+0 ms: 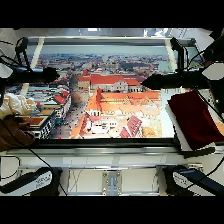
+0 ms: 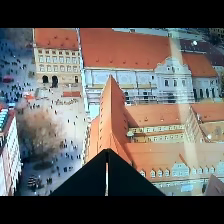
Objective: Fold the shirts.
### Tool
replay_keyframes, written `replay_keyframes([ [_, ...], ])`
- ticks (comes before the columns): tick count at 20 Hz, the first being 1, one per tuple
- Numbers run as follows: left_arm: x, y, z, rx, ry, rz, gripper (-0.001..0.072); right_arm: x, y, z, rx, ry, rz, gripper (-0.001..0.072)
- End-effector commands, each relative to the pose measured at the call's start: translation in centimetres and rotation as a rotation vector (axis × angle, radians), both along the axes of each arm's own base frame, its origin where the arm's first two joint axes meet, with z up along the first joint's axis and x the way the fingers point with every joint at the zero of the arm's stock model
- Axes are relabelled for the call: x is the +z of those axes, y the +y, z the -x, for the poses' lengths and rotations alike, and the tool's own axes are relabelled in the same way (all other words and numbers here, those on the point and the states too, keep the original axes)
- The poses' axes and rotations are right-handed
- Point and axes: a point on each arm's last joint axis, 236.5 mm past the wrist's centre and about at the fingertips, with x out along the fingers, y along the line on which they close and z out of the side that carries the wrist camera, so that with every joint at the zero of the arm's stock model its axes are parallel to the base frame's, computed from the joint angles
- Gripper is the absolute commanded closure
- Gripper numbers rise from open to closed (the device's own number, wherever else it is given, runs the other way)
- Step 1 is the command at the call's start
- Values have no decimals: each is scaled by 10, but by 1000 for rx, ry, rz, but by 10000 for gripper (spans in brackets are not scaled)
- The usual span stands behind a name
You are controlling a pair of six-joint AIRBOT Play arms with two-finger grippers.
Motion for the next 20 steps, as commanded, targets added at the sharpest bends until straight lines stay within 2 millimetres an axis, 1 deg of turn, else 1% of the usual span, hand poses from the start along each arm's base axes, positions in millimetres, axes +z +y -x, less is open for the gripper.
replay_keyframes([
  [1, 0, 0, 0, 0, 1, 0, 694, -1, 1, 4, 12, 12, 2, 697],
  [12, 0, 0, 0, -1, 1, 0, 694, -2, 0, 3, 10, 10, 9, 696],
  [15, 4, 6, -11, 31, -42, -3, 694, -5, -3, 2, 6, 6, 25, 697],
  [16, 1, 11, -12, 35, -37, -22, 694, -8, -6, 1, 3, 5, 43, 697],
  [17, -4, 24, -14, 48, -44, -86, 686, -10, -9, 0, -1, 4, 61, 697],
  [19, -7, 72, -27, 104, -102, -308, 675, -14, -13, -1, -6, 2, 86, 697],
  [20, -6, 107, -32, 170, -118, -435, 483, -14, -13, -1, -7, 2, 87, 697],
])
